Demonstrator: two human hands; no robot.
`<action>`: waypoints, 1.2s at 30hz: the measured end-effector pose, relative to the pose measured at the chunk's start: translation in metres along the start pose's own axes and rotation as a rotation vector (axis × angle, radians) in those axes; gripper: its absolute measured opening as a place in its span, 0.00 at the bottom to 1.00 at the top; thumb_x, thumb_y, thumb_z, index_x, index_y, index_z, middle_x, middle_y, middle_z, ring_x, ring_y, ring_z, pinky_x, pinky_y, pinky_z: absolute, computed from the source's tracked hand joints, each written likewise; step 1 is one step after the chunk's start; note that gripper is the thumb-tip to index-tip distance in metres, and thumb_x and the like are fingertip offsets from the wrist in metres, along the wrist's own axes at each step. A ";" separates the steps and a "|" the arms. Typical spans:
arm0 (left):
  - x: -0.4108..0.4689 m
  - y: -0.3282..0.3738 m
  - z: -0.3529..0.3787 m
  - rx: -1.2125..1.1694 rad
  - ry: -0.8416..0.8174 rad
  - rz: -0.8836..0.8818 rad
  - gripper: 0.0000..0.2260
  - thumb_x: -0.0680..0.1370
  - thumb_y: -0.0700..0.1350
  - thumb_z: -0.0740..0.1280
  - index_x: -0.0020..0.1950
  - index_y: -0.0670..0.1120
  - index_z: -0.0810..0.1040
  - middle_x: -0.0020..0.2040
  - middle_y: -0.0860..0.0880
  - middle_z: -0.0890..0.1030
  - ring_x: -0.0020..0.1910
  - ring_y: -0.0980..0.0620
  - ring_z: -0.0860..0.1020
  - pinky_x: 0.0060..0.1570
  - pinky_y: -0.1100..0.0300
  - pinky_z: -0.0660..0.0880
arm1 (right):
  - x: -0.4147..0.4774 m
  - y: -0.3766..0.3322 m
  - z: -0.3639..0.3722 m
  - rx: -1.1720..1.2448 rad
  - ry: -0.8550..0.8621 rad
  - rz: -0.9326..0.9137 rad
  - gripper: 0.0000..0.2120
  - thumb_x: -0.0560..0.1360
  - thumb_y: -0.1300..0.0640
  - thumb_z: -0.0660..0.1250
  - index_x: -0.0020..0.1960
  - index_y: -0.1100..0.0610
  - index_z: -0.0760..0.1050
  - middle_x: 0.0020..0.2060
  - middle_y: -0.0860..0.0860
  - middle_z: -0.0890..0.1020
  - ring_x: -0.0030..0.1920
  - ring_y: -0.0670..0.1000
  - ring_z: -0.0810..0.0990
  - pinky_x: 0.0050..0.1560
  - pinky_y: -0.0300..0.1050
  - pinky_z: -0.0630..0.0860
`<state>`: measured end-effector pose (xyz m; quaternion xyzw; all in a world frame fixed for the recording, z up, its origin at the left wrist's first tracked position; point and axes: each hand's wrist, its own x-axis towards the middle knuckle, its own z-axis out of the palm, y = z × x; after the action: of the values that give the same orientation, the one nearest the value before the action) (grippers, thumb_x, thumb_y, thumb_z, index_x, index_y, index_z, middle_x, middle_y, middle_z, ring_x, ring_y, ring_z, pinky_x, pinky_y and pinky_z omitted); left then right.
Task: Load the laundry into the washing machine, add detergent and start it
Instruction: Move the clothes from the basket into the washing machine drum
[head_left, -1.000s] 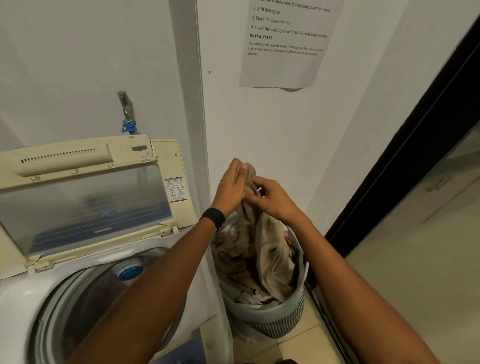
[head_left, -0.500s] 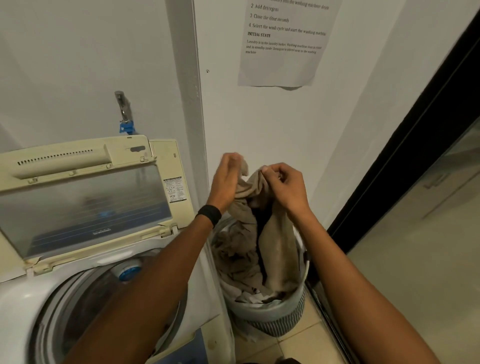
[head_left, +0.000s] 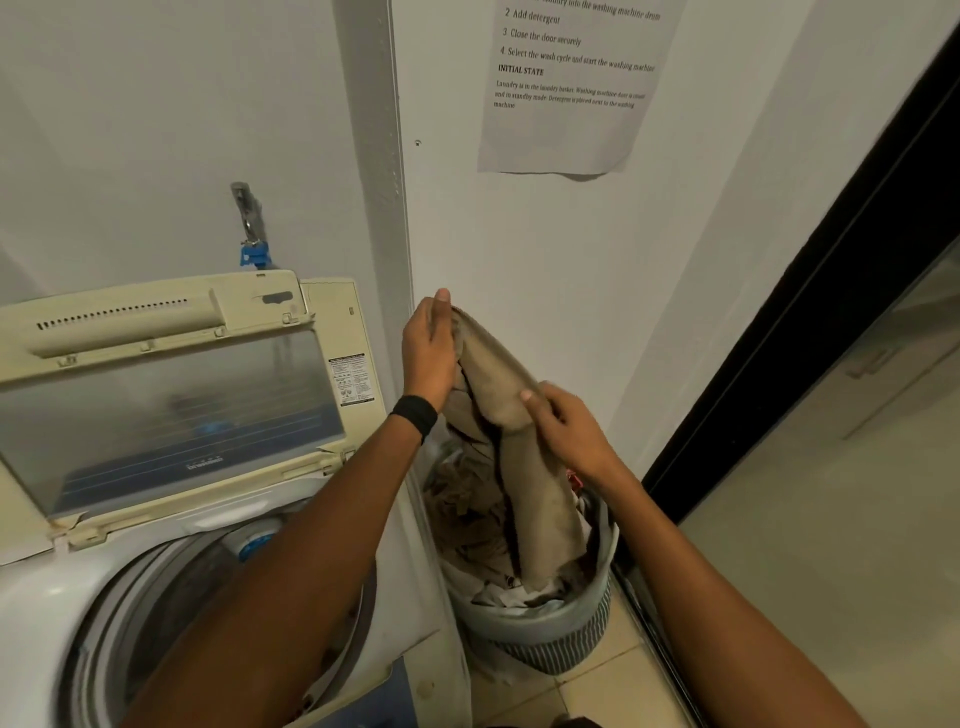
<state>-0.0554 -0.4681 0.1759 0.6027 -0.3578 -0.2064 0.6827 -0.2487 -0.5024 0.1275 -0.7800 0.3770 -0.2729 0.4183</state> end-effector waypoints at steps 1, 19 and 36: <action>-0.003 -0.001 0.000 -0.001 -0.011 -0.003 0.17 0.87 0.55 0.57 0.41 0.47 0.67 0.30 0.55 0.69 0.31 0.56 0.67 0.37 0.58 0.67 | 0.002 -0.004 -0.004 0.051 0.092 0.001 0.20 0.84 0.49 0.62 0.38 0.59 0.67 0.32 0.48 0.69 0.34 0.45 0.69 0.38 0.43 0.66; 0.001 -0.002 -0.004 -0.005 0.105 -0.059 0.19 0.86 0.54 0.59 0.37 0.48 0.66 0.30 0.55 0.67 0.30 0.58 0.66 0.35 0.62 0.65 | -0.009 -0.009 -0.023 0.037 -0.210 -0.003 0.20 0.82 0.46 0.66 0.40 0.61 0.72 0.31 0.51 0.69 0.32 0.47 0.70 0.37 0.44 0.70; -0.015 0.004 0.015 0.020 0.004 -0.007 0.19 0.85 0.54 0.63 0.38 0.46 0.67 0.33 0.48 0.64 0.33 0.53 0.64 0.35 0.58 0.63 | 0.004 -0.032 -0.030 -0.032 -0.152 -0.003 0.23 0.78 0.39 0.68 0.43 0.61 0.77 0.32 0.55 0.76 0.32 0.53 0.76 0.35 0.51 0.75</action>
<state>-0.0767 -0.4664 0.1765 0.6113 -0.3561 -0.2040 0.6767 -0.2572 -0.5071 0.1699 -0.8056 0.3474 -0.2075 0.4326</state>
